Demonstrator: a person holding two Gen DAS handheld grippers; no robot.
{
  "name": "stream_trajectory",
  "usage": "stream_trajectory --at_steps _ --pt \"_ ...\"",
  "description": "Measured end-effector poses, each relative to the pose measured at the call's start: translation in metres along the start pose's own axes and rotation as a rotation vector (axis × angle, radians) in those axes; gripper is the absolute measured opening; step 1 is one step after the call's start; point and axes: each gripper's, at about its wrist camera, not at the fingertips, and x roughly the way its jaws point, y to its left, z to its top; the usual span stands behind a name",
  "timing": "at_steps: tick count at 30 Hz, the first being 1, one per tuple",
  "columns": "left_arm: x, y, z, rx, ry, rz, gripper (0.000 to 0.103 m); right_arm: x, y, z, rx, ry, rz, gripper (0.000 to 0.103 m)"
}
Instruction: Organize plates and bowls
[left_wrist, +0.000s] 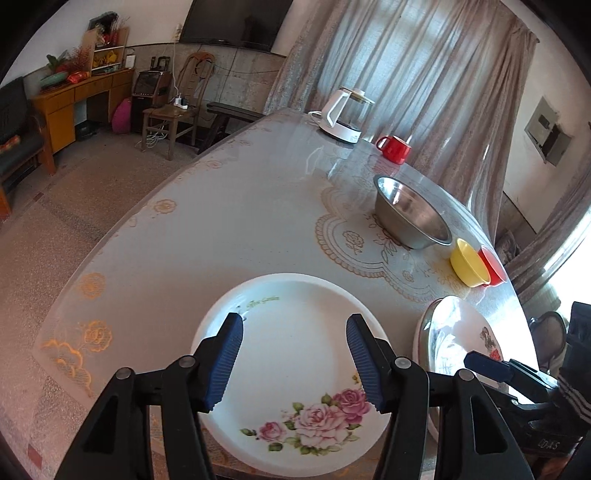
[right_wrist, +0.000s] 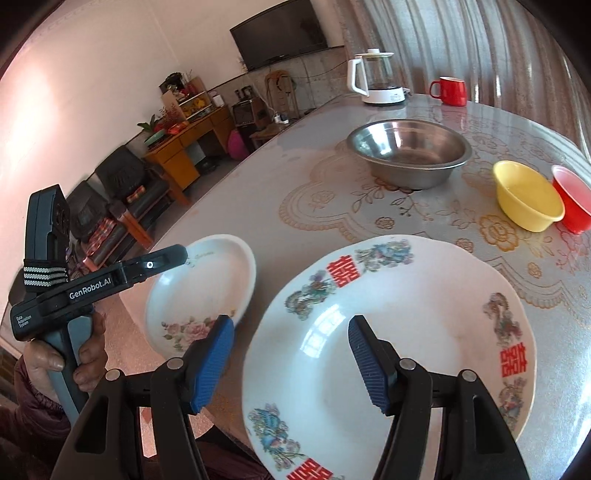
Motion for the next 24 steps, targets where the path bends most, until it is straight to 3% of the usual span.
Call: stream_trajectory --at_steps 9,12,22,24 --pt "-0.01 0.038 -0.01 -0.065 -0.006 0.03 0.058 0.03 0.03 0.005 -0.067 0.075 0.075 0.066" --pt "-0.011 0.043 -0.016 -0.064 0.004 0.034 0.058 0.036 0.036 0.009 -0.082 0.083 0.094 0.073" --pt "-0.004 0.047 -0.039 -0.05 0.068 0.026 0.028 0.056 0.057 0.034 -0.178 0.098 0.08 0.073" --pt "-0.003 0.042 -0.042 -0.031 0.066 0.021 0.027 0.065 0.059 0.04 -0.199 0.122 0.068 0.073"
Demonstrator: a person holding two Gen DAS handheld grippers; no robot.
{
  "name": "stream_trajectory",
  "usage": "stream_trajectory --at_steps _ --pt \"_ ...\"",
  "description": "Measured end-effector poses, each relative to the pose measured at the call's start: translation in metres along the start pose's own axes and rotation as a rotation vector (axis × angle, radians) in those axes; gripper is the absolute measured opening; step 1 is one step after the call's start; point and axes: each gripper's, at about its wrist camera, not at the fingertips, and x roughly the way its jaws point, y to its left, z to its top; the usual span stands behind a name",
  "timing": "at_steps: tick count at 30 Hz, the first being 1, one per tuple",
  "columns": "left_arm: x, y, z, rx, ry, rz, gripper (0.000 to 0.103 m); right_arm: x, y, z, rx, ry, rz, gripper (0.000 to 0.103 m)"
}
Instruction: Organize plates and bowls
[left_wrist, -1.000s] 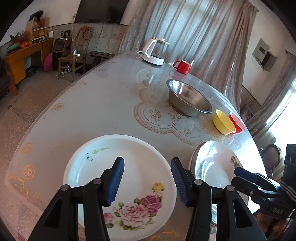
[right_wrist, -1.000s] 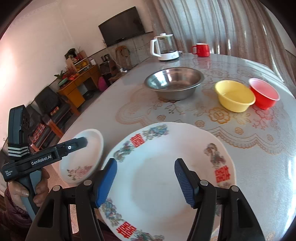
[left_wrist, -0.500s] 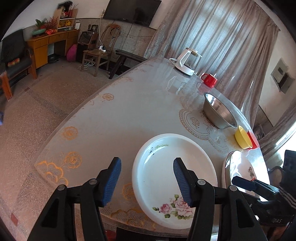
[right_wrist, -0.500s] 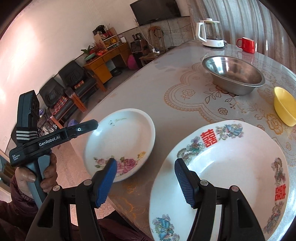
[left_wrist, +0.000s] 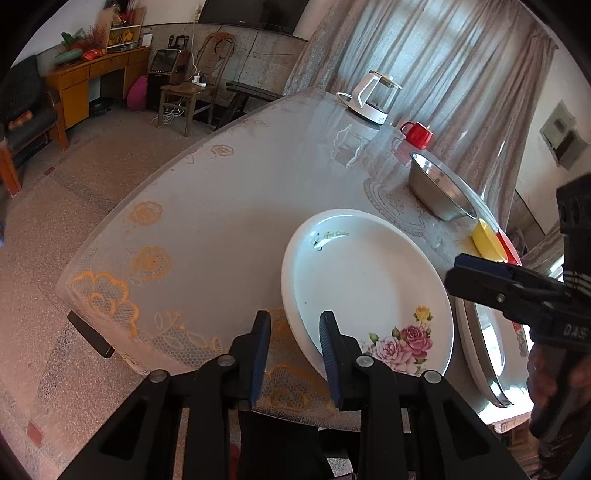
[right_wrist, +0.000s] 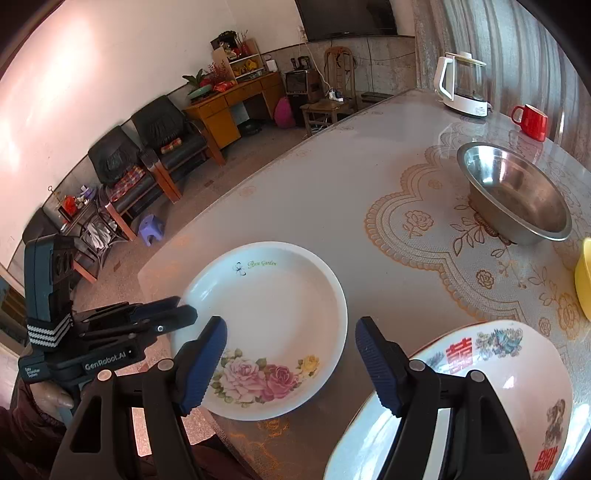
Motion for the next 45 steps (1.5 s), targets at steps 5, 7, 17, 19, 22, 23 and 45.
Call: stream_trajectory --at_steps 5,7,17,19,22,23,45 --pt "0.004 -0.009 -0.003 0.014 -0.009 0.011 0.021 0.027 0.002 0.015 -0.056 0.084 -0.09 0.045" --pt "0.006 -0.009 -0.002 0.005 -0.018 0.016 0.021 0.036 0.004 0.016 -0.1 0.11 -0.161 0.023" --pt "0.026 -0.009 0.024 0.004 -0.037 0.057 0.02 0.044 -0.016 0.029 -0.075 0.109 -0.196 0.015" --pt "0.029 -0.009 0.028 0.006 -0.039 0.062 0.02 0.044 -0.023 0.033 -0.04 0.11 -0.169 0.017" --pt "0.031 -0.009 0.029 0.016 -0.048 0.067 0.023 0.047 -0.03 0.034 -0.013 0.122 -0.144 0.017" --pt "0.031 -0.01 0.028 0.024 -0.052 0.066 0.025 0.049 -0.031 0.034 -0.015 0.128 -0.145 0.017" --pt "0.031 -0.022 0.018 0.064 -0.111 0.158 0.029 0.047 -0.023 0.018 -0.06 0.137 -0.105 0.043"
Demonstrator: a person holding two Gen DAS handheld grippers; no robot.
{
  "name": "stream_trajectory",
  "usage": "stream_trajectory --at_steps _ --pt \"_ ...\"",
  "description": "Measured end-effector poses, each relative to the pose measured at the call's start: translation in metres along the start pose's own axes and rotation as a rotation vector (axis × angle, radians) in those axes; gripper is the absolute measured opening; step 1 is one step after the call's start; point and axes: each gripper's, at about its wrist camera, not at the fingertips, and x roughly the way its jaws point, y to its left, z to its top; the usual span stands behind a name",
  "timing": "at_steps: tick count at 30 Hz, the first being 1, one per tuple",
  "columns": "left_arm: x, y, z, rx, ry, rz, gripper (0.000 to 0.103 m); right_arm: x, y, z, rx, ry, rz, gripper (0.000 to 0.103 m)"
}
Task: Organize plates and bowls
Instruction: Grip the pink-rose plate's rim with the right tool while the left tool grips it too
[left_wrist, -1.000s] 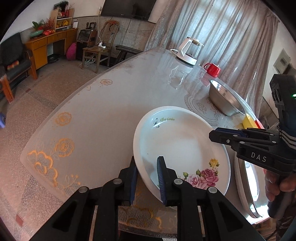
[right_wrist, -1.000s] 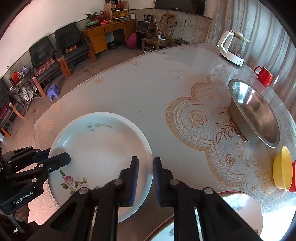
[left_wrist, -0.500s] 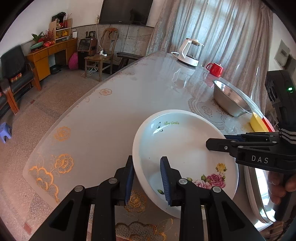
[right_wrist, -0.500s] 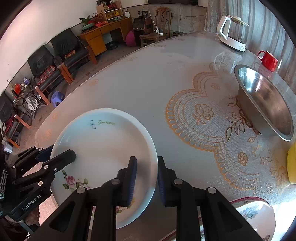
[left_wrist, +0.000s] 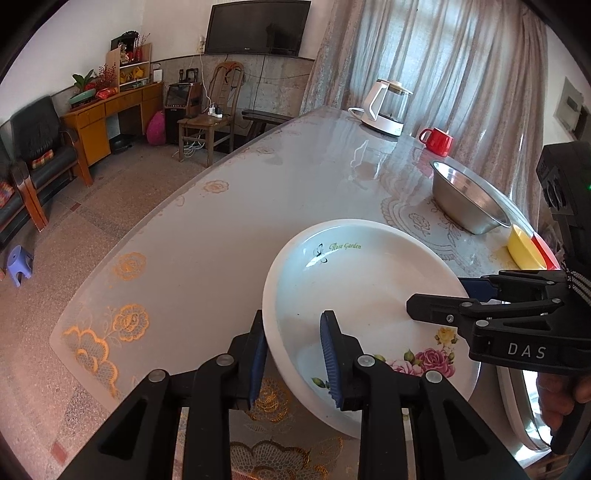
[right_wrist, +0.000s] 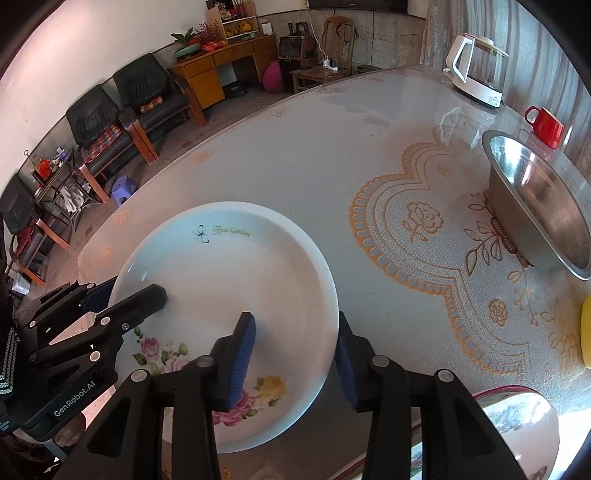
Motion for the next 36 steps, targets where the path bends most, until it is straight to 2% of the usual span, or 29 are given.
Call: stream_trajectory --at_steps 9,16,24,36 --pt "-0.001 -0.003 -0.002 -0.001 -0.009 0.02 0.028 -0.001 -0.003 0.001 0.008 0.005 -0.001 0.042" --pt "-0.005 -0.002 -0.003 0.001 -0.011 0.038 0.021 -0.003 -0.007 0.001 0.038 -0.002 -0.012 0.035" --pt "-0.009 -0.002 -0.005 -0.006 -0.012 0.049 0.021 -0.007 -0.009 -0.003 0.053 -0.013 -0.025 0.034" --pt "-0.02 -0.001 0.001 -0.023 -0.049 0.055 0.021 -0.009 -0.003 -0.005 0.076 -0.041 -0.015 0.026"
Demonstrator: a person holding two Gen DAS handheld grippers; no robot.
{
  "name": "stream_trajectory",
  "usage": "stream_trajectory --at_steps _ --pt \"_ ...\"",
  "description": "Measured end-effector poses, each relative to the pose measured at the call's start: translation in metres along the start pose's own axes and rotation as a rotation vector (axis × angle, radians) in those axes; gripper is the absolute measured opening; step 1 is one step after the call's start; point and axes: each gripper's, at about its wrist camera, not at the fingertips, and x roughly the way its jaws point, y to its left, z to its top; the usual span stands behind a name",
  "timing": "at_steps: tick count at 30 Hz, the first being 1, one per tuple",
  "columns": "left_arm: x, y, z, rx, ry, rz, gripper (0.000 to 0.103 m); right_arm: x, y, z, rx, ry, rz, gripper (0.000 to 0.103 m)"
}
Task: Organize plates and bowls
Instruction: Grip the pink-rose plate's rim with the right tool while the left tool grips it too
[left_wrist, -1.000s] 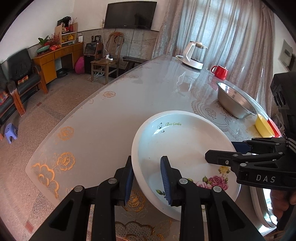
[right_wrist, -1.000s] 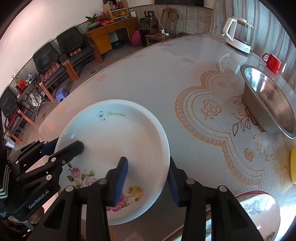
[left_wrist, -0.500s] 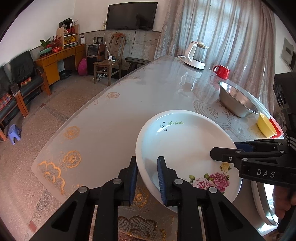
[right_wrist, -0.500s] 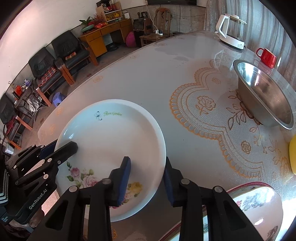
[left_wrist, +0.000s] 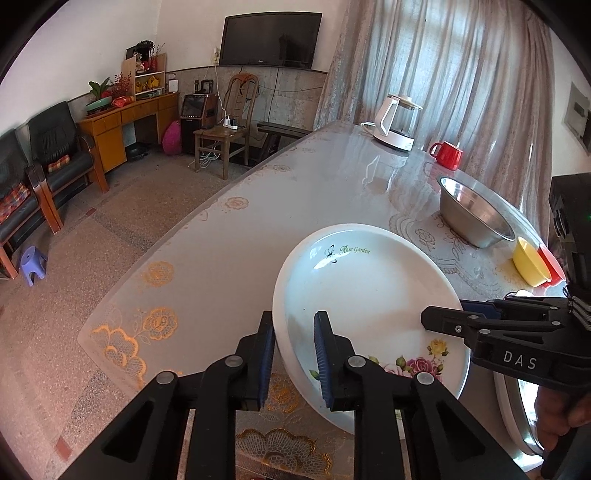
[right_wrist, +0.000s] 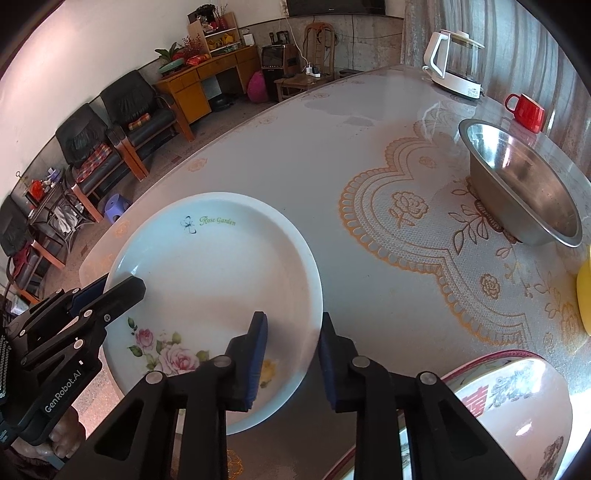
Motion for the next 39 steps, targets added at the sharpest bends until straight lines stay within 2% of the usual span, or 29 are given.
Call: stream_trajectory --at_steps 18,24,27,34,37,39 --pt "0.003 -0.001 0.007 -0.008 0.009 -0.013 0.021 -0.019 -0.007 -0.004 0.062 -0.063 0.026 0.026" --pt "0.016 0.001 0.006 0.003 0.029 0.004 0.021 -0.007 -0.004 -0.002 0.059 -0.032 0.001 0.026" --pt "0.018 0.002 0.003 0.005 0.031 -0.01 0.021 -0.001 -0.005 0.0 0.055 -0.013 0.0 0.026" --pt "0.011 0.006 -0.011 0.011 0.02 -0.053 0.035 0.003 0.0 0.002 0.015 0.014 0.005 0.027" --pt "0.008 0.001 -0.012 0.018 0.02 -0.074 0.031 0.003 0.001 0.002 0.008 0.011 0.017 0.027" --pt "0.009 -0.002 -0.013 0.029 0.016 -0.056 0.031 0.004 0.002 0.002 0.011 0.013 0.014 0.027"
